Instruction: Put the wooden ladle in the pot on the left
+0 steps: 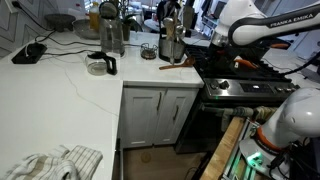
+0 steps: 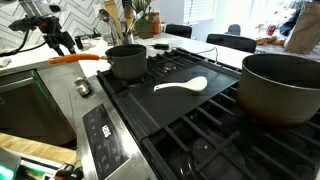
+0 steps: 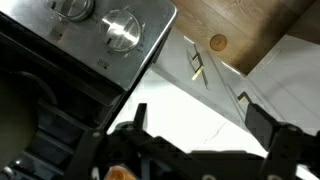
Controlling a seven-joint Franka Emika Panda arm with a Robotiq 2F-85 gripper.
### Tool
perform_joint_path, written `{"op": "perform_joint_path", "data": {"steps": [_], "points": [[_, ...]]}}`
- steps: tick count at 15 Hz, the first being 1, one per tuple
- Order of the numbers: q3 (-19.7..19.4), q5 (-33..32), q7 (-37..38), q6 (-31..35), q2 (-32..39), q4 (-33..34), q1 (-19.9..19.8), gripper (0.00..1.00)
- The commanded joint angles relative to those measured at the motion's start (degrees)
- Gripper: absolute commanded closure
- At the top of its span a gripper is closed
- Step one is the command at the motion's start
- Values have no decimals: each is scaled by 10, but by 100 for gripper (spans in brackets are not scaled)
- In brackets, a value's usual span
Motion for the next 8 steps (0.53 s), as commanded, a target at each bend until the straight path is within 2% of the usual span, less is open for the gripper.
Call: {"op": "perform_joint_path", "data": {"steps": [1,2,4,8], "points": [[-4,-2,1,-2,0,1,4,0],[-4,-2,1,-2,0,1,4,0],[11,15,85,-10,57,51,-11,0],[8,34,178,-25,142,148,-18,0]]}}
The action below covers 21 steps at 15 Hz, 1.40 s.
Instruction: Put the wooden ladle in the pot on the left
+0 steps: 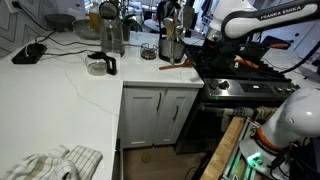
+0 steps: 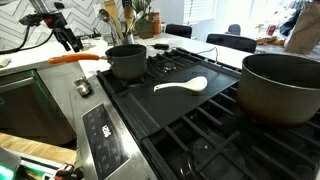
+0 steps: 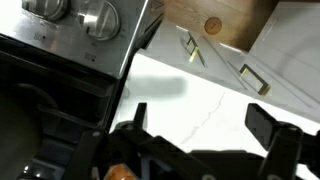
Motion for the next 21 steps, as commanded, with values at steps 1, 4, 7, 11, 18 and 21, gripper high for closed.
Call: {"op": "perform_joint_path", "data": {"steps": [1,4,7,11,18,21], "points": [[3,12,90,-22,102,101,-16,0],[-5,17,159,-42,159,161,-18,0],[-10,17,249,-50,202,205,-10,0],[-13,18,387,-19,238,222,7,0],[-18,11,415,-15,235,216,19,0],[-20,29,440,3,252,224,20,0]]}}
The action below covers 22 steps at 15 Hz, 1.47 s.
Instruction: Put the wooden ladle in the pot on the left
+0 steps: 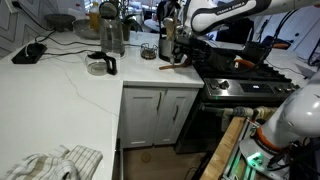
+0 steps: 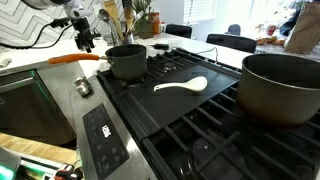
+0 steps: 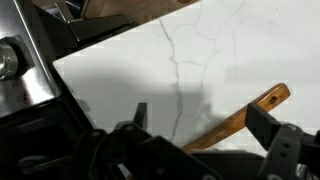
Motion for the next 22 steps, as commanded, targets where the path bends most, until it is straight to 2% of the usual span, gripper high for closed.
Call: {"op": "perform_joint_path", "data": {"steps": [1,7,10,22], "points": [[-14,13,38,19,21,10,13,0],[-21,-10,171,81,52,9,26,0],[-27,-9,214,91,66,17,32,0],[-51,23,219,93,124,73,32,0]]}}
